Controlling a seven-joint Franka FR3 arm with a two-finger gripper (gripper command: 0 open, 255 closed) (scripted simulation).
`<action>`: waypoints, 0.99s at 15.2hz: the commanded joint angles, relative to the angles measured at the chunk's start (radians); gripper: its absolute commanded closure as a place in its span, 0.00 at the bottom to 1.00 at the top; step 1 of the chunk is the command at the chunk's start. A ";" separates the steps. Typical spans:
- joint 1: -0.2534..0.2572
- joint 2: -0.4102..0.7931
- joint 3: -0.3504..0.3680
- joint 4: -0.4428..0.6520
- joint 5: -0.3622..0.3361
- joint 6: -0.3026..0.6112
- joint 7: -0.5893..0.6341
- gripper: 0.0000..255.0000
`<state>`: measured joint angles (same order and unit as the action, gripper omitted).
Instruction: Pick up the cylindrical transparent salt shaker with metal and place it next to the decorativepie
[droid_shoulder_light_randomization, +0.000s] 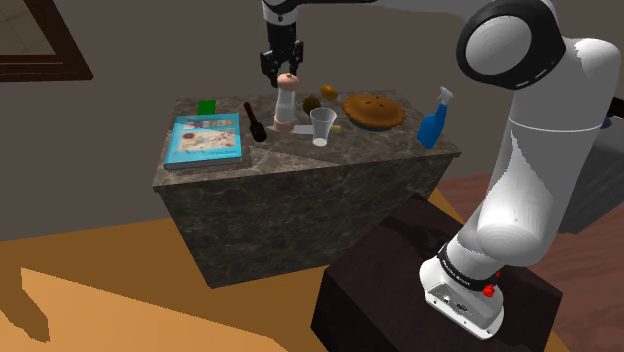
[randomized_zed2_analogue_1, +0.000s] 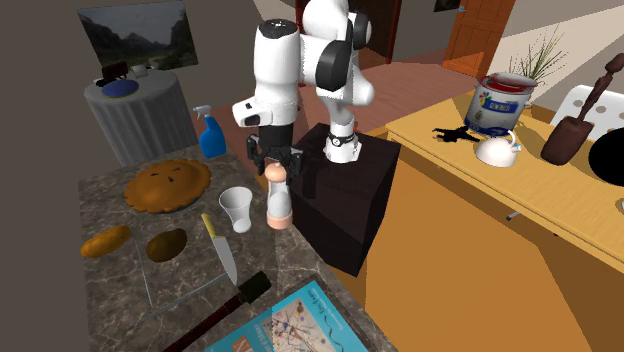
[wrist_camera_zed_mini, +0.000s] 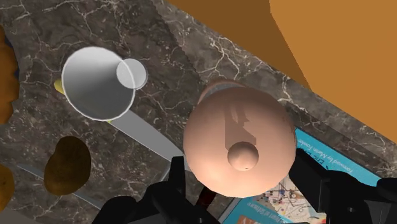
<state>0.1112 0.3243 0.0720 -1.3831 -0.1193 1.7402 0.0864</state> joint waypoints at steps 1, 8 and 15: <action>0.001 0.003 0.000 0.033 0.000 -0.029 -0.003 1.00; 0.005 0.028 0.000 0.164 -0.001 -0.136 -0.011 1.00; 0.012 0.077 0.000 0.336 -0.004 -0.258 -0.021 1.00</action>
<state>0.1222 0.3910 0.0722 -1.0802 -0.1226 1.5049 0.0673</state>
